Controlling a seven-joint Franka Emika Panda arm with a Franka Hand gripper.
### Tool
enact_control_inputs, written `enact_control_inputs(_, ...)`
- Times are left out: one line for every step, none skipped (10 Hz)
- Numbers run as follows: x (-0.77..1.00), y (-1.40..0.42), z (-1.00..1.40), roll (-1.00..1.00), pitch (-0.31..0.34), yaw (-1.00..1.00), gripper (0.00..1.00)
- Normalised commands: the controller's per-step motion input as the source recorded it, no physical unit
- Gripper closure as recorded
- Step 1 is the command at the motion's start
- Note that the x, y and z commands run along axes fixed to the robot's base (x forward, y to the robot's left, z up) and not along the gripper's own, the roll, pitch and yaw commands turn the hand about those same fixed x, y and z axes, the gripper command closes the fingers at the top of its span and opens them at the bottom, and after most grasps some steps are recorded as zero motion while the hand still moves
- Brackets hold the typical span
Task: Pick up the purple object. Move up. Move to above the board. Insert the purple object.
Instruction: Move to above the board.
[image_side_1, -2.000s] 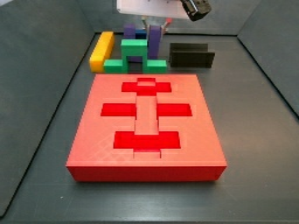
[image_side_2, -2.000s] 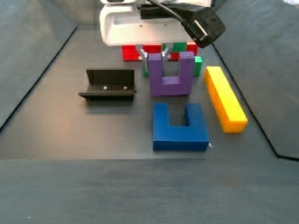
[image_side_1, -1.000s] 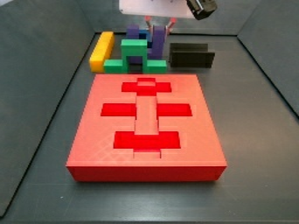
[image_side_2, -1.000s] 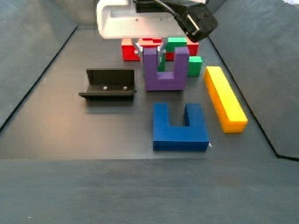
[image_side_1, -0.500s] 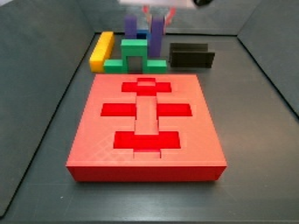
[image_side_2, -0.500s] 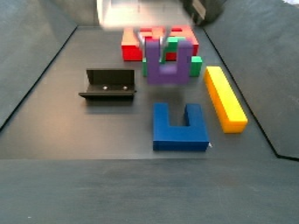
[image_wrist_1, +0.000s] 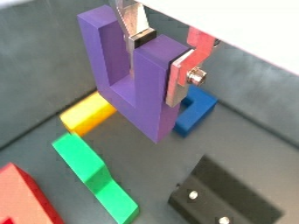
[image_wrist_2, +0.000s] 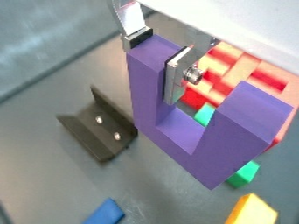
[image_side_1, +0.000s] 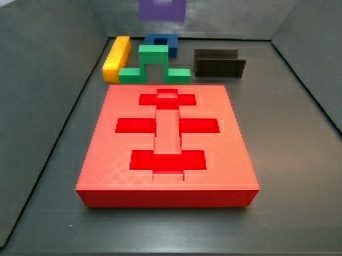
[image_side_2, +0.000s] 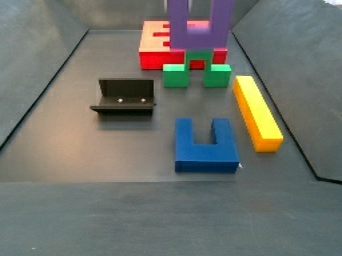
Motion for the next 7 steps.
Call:
enact_control_inputs(0.04,0.01,1.40,-0.05,0.050,-0.01,1.00)
enact_control_inputs(0.03,0.00,0.85,-0.05,0.079,-0.01,1.00)
enact_control_inputs(0.03,0.00,0.33,-0.06,0.060,-0.01,1.00)
enact_control_inputs(-0.17,-1.40,0.24,0.00,0.126,0.00,1.00)
enact_control_inputs(-0.18,-1.40,0.23,0.08,0.110,0.01,1.00)
enact_control_inputs(-0.19,-1.40,0.24,0.09,0.078,0.02,1.00)
enact_control_inputs(-0.18,-1.40,0.23,0.02,0.047,0.01,1.00)
